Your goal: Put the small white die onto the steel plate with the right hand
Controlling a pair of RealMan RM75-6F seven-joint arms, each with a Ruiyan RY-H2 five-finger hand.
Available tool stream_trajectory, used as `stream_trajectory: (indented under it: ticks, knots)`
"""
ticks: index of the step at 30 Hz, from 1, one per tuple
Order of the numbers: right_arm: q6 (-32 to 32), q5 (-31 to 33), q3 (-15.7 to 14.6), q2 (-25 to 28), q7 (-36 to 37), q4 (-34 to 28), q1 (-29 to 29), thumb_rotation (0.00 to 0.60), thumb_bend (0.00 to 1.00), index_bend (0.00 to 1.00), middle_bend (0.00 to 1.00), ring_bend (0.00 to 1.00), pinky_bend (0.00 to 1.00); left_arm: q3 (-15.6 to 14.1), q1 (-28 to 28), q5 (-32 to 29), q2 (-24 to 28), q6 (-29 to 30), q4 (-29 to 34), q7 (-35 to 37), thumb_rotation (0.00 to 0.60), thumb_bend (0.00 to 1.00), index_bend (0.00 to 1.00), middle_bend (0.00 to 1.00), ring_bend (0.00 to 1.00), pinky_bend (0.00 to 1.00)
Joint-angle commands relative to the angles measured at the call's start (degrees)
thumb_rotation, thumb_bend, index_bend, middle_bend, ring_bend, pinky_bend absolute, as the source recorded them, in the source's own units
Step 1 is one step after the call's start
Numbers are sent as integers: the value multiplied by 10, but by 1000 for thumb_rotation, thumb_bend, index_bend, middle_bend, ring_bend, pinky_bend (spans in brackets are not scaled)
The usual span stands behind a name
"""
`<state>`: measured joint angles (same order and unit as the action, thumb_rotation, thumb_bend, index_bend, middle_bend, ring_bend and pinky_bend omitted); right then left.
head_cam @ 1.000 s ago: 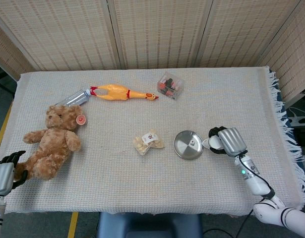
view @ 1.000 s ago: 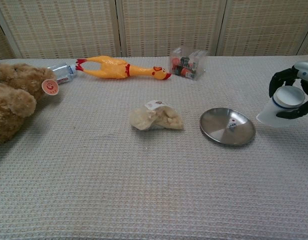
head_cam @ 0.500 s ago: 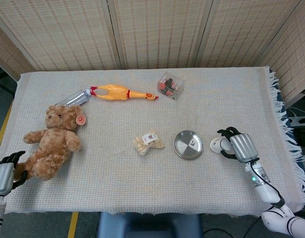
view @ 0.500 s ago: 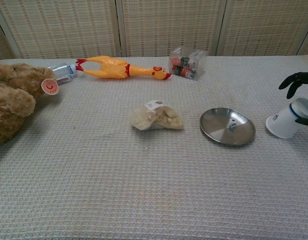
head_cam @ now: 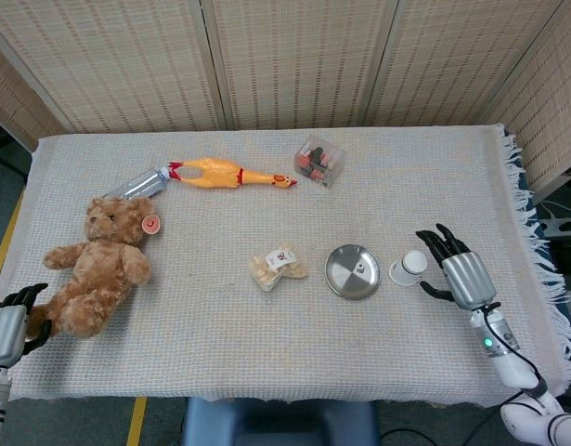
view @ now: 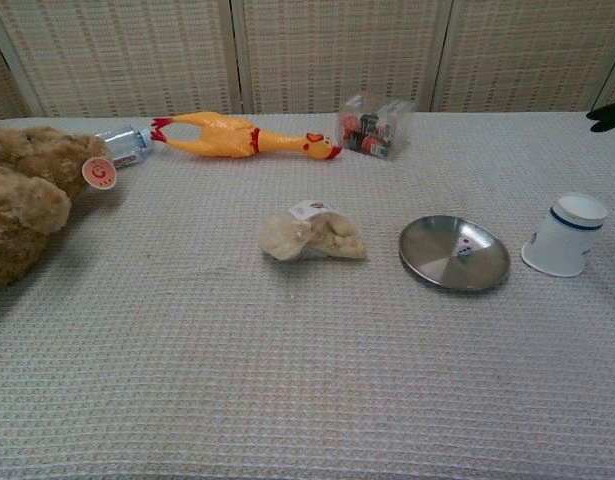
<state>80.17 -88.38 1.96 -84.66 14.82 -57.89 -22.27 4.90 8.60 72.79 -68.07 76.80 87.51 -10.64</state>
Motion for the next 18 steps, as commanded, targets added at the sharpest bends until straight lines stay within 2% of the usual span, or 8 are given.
stream_trajectory:
  ticks: [1, 7, 10, 18]
  knots:
    - [87, 7, 8, 64, -76, -103, 62, 600, 85, 78, 113, 0, 195, -2, 0, 9, 0, 7, 3, -4, 600, 404, 194, 215, 251, 404]
    - [104, 54, 17, 117, -188, -220, 106, 600, 86, 86, 113, 0, 173, -9, -2, 28, -1, 18, 8, -12, 600, 404, 194, 215, 251, 403]
    - [93, 82, 27, 135, -206, -257, 114, 600, 86, 98, 113, 0, 173, -9, -3, 30, -1, 22, 9, -12, 600, 404, 194, 213, 251, 402]
    - [81, 120, 50, 143, -233, -297, 123, 600, 85, 105, 113, 0, 173, -8, -6, 45, -5, 38, -1, -6, 600, 404, 194, 210, 251, 400]
